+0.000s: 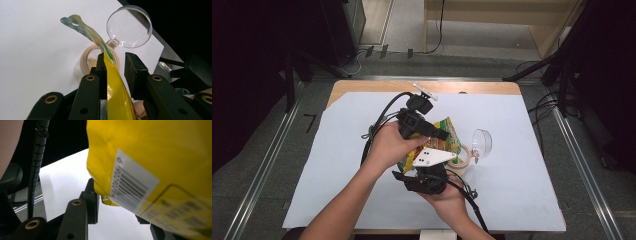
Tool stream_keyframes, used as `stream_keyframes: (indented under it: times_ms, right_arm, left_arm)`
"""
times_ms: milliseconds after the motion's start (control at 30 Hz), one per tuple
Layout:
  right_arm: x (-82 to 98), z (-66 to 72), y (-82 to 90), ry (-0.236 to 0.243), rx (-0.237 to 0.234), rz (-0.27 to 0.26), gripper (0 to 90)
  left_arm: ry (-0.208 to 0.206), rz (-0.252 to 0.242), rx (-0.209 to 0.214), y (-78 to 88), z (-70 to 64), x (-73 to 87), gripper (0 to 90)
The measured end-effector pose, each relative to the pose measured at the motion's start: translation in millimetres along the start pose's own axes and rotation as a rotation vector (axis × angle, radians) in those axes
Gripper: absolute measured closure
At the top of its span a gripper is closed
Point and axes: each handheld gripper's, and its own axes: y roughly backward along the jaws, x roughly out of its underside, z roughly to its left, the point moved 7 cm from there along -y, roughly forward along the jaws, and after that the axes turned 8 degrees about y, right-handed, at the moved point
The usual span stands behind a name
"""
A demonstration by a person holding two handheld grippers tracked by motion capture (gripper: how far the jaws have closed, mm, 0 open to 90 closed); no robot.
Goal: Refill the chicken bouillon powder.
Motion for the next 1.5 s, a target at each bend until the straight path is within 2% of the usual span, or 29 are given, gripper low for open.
stream_keyframes:
  times_ms: [233,633,767,1067,1500]
  right_arm:
    - [-0.9,-0.7,0.4,0.000,0.004,-0.004,63.5]
    - [-4.1,-5.5,-1.1,-0.028,-0.005,0.016,63.4]
    - [-5.4,-4.5,-0.5,-0.031,-0.008,0.016,63.4]
    - [-7.4,-0.2,1.7,-0.005,-0.014,0.019,63.9]
    - [-4.1,-0.4,1.3,0.002,-0.004,0.014,65.0]
  left_arm:
    - [-0.011,-0.004,-0.014,1.4,-2.9,-1.7,74.5]
    - [0.029,0.017,0.036,-1.1,6.3,-7.7,74.4]
    - [0.026,0.020,0.032,-0.1,4.4,-7.8,74.3]
    - [0.027,0.025,0.038,2.3,3.1,-6.9,73.9]
    - [0.016,0.024,0.029,0.0,1.0,-5.6,73.8]
